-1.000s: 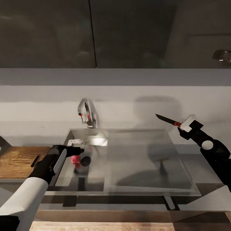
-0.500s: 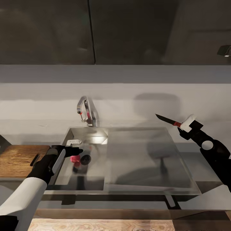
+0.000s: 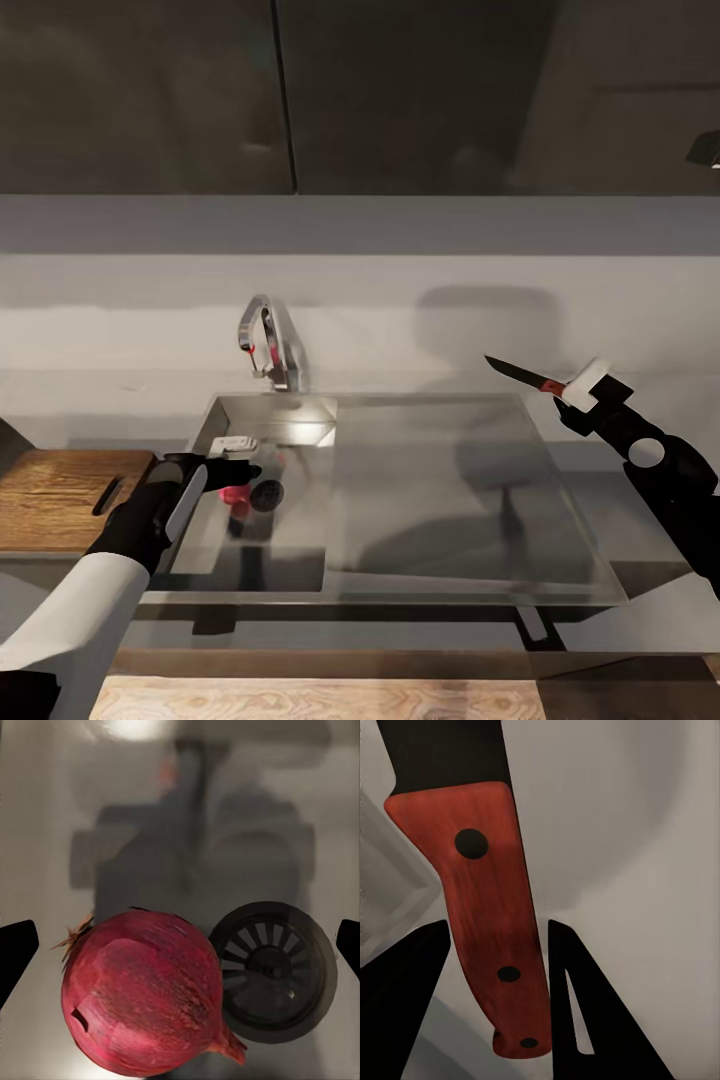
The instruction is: In the kitchen, take the Vidalia onion out of the sink, dice it on the chopping board with the paring knife, put the diced onion into the bowl on the countertop, then place both the paring knife and the chopping board into the sink.
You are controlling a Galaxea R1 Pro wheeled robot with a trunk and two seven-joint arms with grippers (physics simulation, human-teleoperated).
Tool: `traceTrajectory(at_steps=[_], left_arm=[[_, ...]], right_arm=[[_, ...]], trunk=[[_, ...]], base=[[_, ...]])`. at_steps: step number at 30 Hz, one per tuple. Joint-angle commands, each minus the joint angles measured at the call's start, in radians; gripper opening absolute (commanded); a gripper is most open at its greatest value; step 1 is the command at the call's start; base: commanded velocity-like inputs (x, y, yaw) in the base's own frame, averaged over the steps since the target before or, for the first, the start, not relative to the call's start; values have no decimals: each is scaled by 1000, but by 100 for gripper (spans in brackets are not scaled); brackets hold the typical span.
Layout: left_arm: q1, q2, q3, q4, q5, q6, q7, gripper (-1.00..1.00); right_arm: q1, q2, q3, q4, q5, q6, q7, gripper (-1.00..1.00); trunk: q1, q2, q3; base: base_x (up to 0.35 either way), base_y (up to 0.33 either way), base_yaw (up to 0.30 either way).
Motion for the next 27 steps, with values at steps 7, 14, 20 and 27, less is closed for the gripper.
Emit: traceTrajectory(at_steps=[7, 14, 20, 27], left_arm=[[-1, 5, -4, -1, 3, 5, 0, 100], [-1, 6, -4, 1, 3, 5, 0, 100], [-1, 5, -4, 8, 3, 8, 0, 100], [-1, 5, -3, 38, 3, 7, 0, 100]], right_arm=[[-1, -1, 2, -2, 11, 5, 6, -100], [-1, -1, 2, -2, 11, 5, 6, -100], [-1, -1, 2, -2, 12, 5, 6, -100], [-1, -1, 2, -2, 12, 5, 6, -100]], trunk=[[1, -2, -6], [1, -2, -13], [1, -2, -18], [1, -2, -23]], base=[[0, 0, 0], [0, 0, 0], [0, 0, 0], [0, 0, 0]])
